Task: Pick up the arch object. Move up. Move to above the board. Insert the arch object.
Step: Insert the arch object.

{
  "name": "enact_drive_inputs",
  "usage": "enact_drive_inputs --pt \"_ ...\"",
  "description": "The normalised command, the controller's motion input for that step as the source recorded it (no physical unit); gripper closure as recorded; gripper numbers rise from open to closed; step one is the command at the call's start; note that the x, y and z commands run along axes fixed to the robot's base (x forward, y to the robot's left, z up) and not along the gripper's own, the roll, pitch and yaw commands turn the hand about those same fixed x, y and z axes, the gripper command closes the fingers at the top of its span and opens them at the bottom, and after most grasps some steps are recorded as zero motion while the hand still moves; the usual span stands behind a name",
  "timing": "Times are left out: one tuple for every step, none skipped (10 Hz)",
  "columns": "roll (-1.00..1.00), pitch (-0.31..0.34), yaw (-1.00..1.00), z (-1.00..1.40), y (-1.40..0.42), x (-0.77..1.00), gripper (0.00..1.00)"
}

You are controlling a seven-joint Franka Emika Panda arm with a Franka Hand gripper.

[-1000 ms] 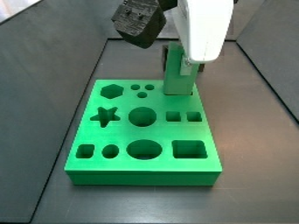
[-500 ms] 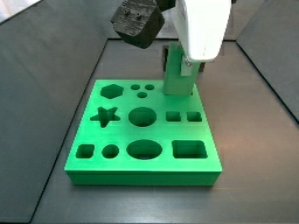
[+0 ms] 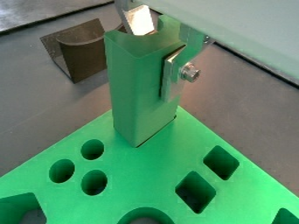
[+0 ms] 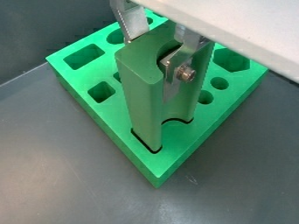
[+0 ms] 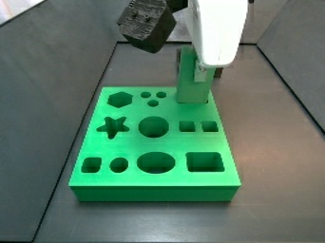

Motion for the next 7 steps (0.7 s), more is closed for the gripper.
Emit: enact_drive_inputs --pt "0.06 0.033 0.06 -0.2 0.0 0.0 1.0" --pt "0.3 0.14 0.12 -0.3 0.0 0.0 1.0" --pt "0.16 0.074 0.0 -0.48 0.0 0.0 1.0" --pt "0.09 0.0 0.0 -0.46 0.0 -0.02 1.0" --pt "0.11 0.029 0.0 -0.4 -0.01 0.0 1.0" --pt "0.07 0.021 0.0 -0.45 -0.01 0.0 1.0" --pt "0.06 0.0 0.0 -0.54 0.0 0.0 1.0"
